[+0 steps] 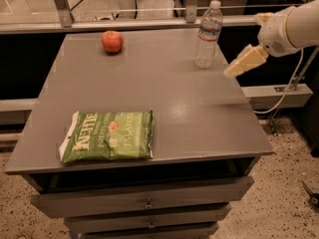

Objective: Move water bottle near green jalapeno chip bag

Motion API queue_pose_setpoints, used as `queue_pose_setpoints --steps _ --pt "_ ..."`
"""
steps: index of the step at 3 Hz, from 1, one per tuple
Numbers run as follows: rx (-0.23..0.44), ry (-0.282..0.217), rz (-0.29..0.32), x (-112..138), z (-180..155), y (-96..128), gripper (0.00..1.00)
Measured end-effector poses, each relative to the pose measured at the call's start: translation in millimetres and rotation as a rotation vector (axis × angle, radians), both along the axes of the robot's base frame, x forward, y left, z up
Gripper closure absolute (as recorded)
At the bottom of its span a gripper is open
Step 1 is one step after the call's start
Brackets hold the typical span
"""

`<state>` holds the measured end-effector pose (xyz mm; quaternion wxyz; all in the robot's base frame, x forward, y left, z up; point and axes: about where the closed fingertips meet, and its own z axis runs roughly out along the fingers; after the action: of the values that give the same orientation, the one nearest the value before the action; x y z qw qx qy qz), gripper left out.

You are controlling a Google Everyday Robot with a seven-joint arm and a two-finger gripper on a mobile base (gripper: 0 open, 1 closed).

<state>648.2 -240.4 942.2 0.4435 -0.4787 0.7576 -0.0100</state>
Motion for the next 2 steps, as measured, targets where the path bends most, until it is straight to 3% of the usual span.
queue_pose_setpoints --steps 1,2 --pt "0.131 -0.072 0.024 51 5 14 0.0" --pt "0.243 -0.105 0.041 85 6 23 0.0"
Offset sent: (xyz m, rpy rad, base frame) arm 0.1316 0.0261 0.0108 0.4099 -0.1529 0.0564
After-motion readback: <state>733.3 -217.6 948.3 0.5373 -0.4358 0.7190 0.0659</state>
